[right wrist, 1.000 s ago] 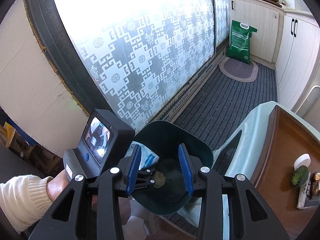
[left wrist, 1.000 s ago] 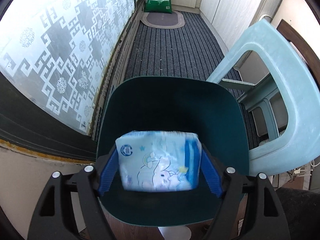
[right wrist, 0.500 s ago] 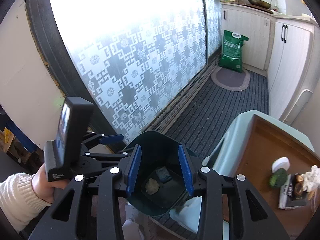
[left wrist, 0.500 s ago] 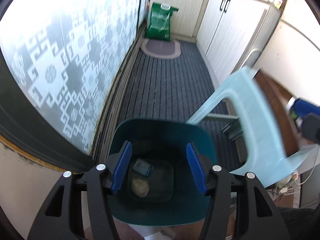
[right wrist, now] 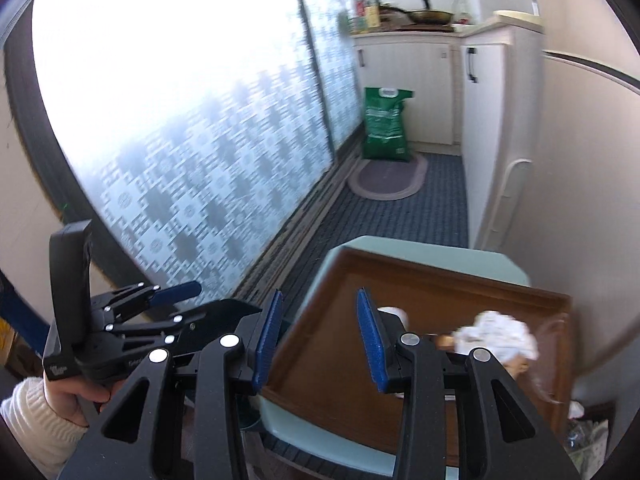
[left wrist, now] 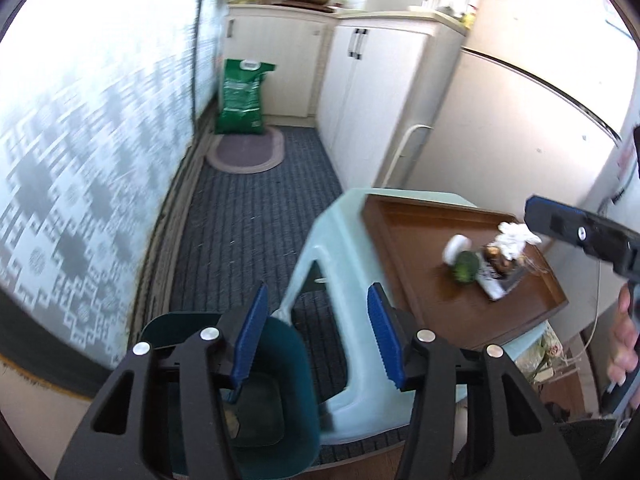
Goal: Collect trash
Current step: 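Grasp the green cap with the left tool while the right tool grasps white tissue, then carry the green cap and white tissue over the green bin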
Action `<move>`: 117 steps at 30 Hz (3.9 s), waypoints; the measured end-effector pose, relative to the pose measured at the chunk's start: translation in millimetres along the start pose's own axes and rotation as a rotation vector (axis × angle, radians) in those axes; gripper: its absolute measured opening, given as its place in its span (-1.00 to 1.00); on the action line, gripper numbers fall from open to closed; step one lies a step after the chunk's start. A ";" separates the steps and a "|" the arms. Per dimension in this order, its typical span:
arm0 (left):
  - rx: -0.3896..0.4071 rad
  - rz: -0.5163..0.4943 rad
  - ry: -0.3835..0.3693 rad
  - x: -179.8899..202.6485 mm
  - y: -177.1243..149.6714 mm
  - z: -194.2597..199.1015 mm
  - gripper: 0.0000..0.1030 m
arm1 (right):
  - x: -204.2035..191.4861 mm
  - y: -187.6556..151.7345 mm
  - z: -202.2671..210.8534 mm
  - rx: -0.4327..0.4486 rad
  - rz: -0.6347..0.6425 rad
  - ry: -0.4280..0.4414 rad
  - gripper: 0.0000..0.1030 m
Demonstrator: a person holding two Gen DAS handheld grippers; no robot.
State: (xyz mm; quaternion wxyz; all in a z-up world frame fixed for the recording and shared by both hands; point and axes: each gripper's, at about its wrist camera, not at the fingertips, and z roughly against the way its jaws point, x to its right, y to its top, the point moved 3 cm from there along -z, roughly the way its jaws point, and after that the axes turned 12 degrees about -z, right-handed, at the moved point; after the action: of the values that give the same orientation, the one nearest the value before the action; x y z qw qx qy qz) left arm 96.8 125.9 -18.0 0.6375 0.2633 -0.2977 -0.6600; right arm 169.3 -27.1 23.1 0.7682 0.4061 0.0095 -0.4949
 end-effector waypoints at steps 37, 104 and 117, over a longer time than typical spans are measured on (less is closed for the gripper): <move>-0.117 -0.168 -0.175 107.6 33.1 -92.9 -0.43 | 120.6 -6.3 42.4 0.000 -0.182 -0.002 -0.15; -0.229 0.067 0.059 -78.2 -79.8 -30.6 -0.45 | -43.9 6.9 -35.8 -0.049 0.089 0.013 -0.73; -0.423 0.026 0.090 -89.6 -129.8 -70.0 -0.42 | -117.8 -35.1 -82.0 -0.180 0.246 0.056 -0.73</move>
State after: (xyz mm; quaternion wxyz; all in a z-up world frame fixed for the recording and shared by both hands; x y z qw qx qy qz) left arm 63.1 212.6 -163.3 0.6999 0.1491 -0.1271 -0.6869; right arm 114.0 107.2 -4.4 0.8557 0.3475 0.0255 -0.3825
